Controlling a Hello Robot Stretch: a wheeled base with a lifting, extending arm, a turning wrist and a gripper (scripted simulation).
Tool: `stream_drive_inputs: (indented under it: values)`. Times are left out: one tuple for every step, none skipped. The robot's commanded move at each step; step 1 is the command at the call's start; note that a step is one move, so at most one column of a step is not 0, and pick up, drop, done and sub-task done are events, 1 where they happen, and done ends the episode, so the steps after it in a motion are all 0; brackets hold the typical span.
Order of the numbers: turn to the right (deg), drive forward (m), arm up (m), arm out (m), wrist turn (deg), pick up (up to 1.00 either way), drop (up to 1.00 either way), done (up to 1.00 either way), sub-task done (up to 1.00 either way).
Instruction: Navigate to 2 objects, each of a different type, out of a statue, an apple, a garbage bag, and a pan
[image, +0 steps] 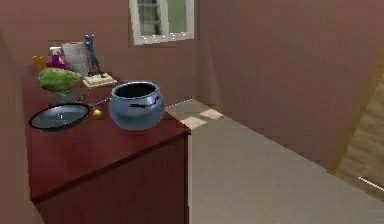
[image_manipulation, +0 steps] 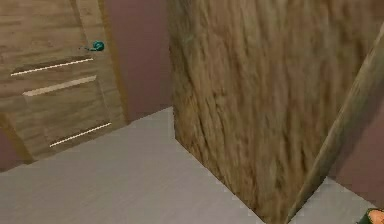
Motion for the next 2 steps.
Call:
stream_drive_inputs:
  values:
    - [-33.0,0.00,0.00,0.00,0.0,0.00,0.00,0.00,0.00]
    - [0.0,0.00,0.00,0.00,0.0,0.00,0.00,1.00,0.00]
